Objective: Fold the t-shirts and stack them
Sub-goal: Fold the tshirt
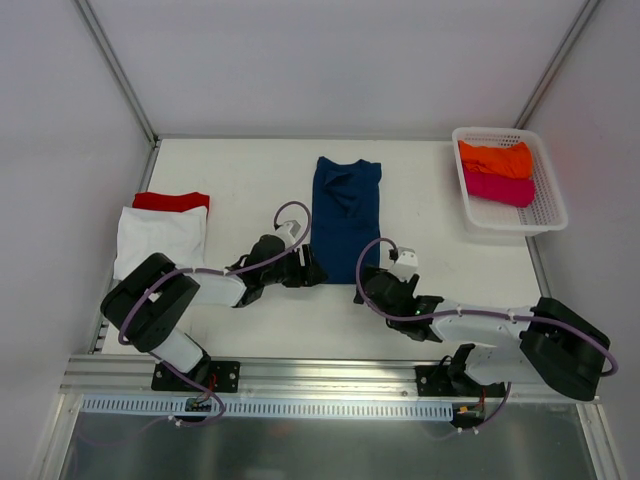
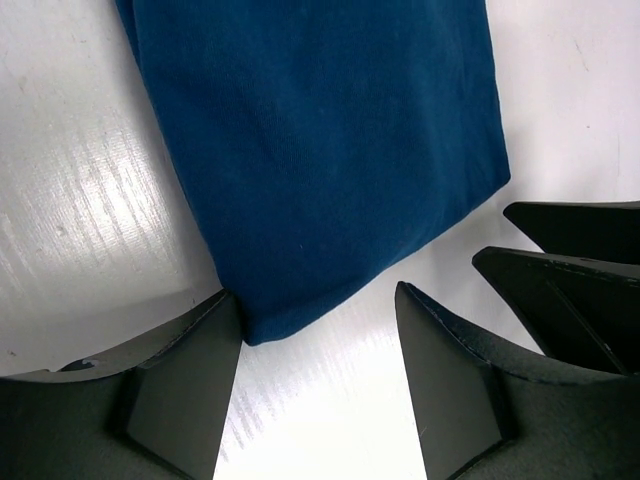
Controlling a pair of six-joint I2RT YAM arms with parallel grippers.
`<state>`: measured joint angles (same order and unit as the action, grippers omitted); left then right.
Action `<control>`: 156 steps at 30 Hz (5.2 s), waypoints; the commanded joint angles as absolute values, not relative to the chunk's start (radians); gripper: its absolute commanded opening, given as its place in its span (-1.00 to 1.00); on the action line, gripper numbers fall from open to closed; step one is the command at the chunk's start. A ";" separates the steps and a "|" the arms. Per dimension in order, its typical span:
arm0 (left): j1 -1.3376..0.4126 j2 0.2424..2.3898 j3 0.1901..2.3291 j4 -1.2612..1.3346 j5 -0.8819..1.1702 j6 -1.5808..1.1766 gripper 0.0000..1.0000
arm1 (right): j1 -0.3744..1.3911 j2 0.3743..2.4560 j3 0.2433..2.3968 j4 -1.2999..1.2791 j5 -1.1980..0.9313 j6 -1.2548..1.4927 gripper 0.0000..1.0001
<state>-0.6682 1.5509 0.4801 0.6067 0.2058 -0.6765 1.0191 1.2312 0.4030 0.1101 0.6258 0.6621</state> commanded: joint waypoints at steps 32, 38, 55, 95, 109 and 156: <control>-0.675 1.640 0.486 0.483 0.199 -0.627 -0.22 | 1.023 1.422 0.436 0.179 0.690 0.689 0.13; -0.673 1.635 0.485 0.479 0.199 -0.620 -0.81 | 1.023 1.443 0.440 0.181 0.692 0.692 -0.97; -0.722 1.444 0.448 0.264 0.103 -0.623 -1.00 | 1.153 1.292 0.466 -0.084 0.799 0.747 -0.99; -0.651 1.545 1.006 -0.090 -0.061 -0.494 -1.00 | 0.976 1.471 0.874 -0.071 0.868 0.290 -0.99; -0.522 1.795 1.347 -0.127 0.021 -0.440 -1.00 | 0.720 1.696 1.192 0.021 0.677 0.058 -0.99; -0.327 2.487 2.370 -0.069 0.072 -0.387 0.98 | 0.356 2.373 2.171 0.045 0.417 -0.109 0.99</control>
